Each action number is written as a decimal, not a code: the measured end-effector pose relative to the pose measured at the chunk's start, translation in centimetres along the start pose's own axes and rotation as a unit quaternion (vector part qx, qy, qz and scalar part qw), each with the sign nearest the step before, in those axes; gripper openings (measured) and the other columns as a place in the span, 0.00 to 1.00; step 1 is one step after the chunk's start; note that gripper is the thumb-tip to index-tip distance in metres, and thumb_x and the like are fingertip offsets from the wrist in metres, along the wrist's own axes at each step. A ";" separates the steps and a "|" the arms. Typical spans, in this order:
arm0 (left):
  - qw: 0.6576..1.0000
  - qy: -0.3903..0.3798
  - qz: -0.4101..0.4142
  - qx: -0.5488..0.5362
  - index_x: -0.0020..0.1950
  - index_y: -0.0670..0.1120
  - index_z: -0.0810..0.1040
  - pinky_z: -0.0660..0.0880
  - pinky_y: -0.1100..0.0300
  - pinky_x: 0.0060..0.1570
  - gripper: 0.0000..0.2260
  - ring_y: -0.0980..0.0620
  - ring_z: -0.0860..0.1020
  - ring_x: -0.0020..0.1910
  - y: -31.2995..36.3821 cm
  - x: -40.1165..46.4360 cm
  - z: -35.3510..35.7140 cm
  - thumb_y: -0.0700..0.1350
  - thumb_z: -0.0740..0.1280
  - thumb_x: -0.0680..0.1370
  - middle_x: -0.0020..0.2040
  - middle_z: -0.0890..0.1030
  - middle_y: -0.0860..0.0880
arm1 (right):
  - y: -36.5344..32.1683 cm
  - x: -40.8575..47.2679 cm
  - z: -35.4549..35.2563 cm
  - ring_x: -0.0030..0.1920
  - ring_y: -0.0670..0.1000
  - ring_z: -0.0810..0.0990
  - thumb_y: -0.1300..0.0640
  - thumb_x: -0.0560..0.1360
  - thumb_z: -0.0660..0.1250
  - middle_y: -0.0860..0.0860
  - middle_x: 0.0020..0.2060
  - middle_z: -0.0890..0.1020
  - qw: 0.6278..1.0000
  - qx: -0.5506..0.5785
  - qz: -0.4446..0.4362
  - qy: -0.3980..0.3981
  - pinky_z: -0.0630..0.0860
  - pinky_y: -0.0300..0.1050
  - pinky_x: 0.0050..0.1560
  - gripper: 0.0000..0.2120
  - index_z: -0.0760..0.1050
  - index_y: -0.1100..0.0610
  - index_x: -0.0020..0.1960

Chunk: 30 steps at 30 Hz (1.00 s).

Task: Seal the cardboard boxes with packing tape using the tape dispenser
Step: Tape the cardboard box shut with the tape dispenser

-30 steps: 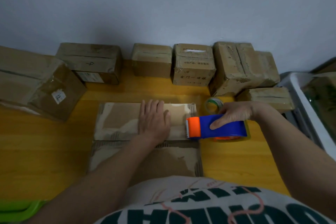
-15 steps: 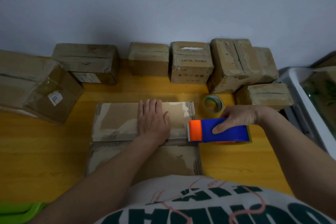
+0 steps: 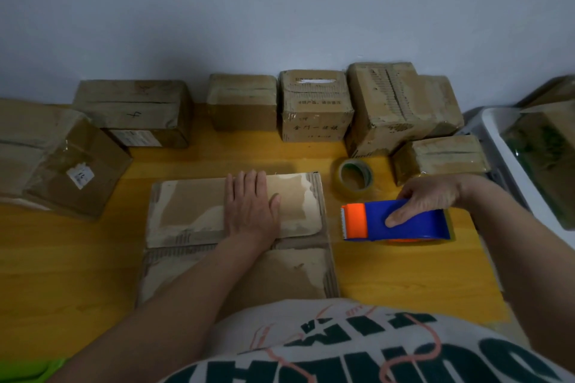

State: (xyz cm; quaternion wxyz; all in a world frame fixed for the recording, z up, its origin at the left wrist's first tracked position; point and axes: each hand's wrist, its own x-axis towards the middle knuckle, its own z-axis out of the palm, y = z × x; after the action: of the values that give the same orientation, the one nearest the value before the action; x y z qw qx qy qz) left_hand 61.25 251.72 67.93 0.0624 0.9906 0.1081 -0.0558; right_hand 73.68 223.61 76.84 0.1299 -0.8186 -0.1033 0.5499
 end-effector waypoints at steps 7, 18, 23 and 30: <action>1.000 -0.024 0.004 -0.020 0.77 0.48 0.56 0.44 0.41 0.75 0.28 0.40 0.54 0.76 2.9 0.6 -0.7 0.61 0.50 0.80 0.75 0.60 0.40 | -0.2 0.3 -0.1 0.43 0.50 0.84 0.36 0.59 0.74 0.49 0.41 0.86 1.000 0.002 -0.001 0.000 0.79 0.42 0.44 0.29 0.81 0.56 0.49; 0.992 -0.112 0.051 0.036 0.77 0.58 0.33 0.32 0.33 0.69 0.45 0.38 0.34 0.76 4.3 0.1 0.0 0.79 0.44 0.67 0.78 0.39 0.39 | 0.6 0.6 0.7 0.44 0.50 0.84 0.38 0.64 0.75 0.48 0.40 0.85 1.000 0.007 0.002 -0.001 0.79 0.42 0.45 0.24 0.79 0.55 0.50; 0.994 -0.099 0.042 0.035 0.76 0.59 0.34 0.35 0.31 0.68 0.46 0.39 0.35 0.76 4.4 0.0 0.1 0.80 0.44 0.66 0.79 0.40 0.40 | 1.4 0.1 0.6 0.47 0.50 0.84 0.37 0.62 0.76 0.49 0.44 0.86 1.000 0.018 0.013 -0.016 0.80 0.46 0.53 0.28 0.80 0.56 0.53; 0.991 -0.120 0.043 0.035 0.76 0.58 0.33 0.35 0.29 0.67 0.47 0.38 0.33 0.76 4.4 -0.1 -0.1 0.80 0.44 0.66 0.78 0.38 0.40 | 1.9 -1.7 -0.6 0.48 0.50 0.83 0.35 0.58 0.76 0.48 0.45 0.85 0.998 -0.037 0.056 -0.020 0.79 0.46 0.52 0.28 0.80 0.53 0.50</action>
State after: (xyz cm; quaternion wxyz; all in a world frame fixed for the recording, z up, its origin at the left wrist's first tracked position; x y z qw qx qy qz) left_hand 62.14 247.49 68.54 0.0421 0.9821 0.0549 -0.1750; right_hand 73.64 221.19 77.96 0.0669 -0.8163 -0.0802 0.5681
